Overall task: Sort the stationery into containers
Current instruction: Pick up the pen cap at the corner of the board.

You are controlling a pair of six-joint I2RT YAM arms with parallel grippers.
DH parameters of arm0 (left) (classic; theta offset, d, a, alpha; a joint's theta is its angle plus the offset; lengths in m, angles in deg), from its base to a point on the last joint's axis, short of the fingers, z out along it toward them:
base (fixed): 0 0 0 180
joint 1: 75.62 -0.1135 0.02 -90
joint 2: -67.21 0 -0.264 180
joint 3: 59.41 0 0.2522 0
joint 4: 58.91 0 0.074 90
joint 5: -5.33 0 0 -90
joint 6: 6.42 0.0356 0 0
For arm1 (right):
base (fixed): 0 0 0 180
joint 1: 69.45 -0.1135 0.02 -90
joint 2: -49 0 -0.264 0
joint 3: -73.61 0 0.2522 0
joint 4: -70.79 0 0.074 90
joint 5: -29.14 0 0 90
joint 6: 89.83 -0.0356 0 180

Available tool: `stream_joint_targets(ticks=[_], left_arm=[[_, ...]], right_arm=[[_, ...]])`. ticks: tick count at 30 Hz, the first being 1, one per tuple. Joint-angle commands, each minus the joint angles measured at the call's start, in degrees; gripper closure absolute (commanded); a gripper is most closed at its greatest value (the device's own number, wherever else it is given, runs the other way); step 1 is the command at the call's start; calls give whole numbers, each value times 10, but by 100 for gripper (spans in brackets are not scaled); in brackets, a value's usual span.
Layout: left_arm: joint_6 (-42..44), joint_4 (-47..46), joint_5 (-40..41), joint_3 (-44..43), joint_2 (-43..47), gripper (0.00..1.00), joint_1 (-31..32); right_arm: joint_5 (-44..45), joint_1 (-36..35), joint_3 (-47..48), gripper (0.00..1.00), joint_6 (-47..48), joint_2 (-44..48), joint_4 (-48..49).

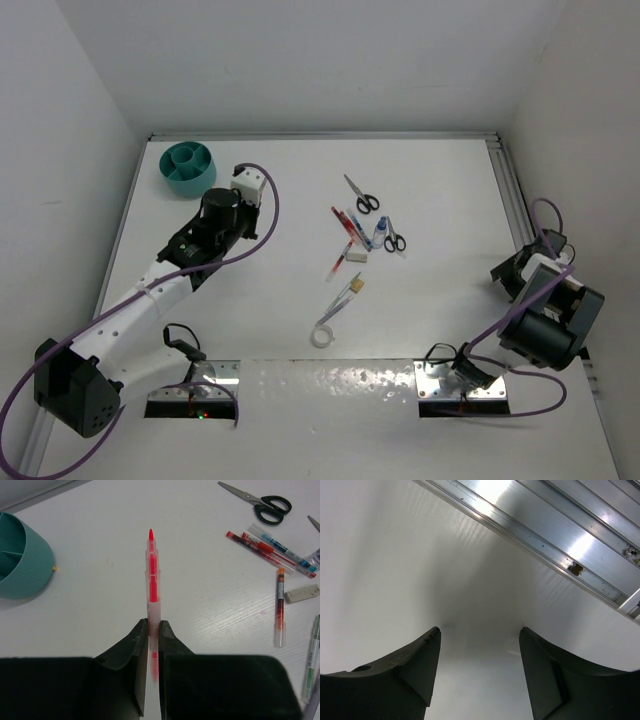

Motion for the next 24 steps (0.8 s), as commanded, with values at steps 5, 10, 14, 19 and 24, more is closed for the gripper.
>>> stream_joint_targets(ticks=[5,10,14,19,24], left_arm=[[10,-24,-2,-9,8,100,-4],[11,-29,0,-5,13,100,-4],[12,-31,-3,-5,15,100,-4],[13,-37,-3,-5,15,100,-4],[16,-40,-5,-9,10,100,-5]], right_arm=[[15,16,-16,36,0,23,-50],[18,25,-29,37,-6,35,-60],[28,26,-33,39,-5,42,-76],[25,25,-40,45,-7,53,-78],[12,26,-44,45,-13,61,-84]])
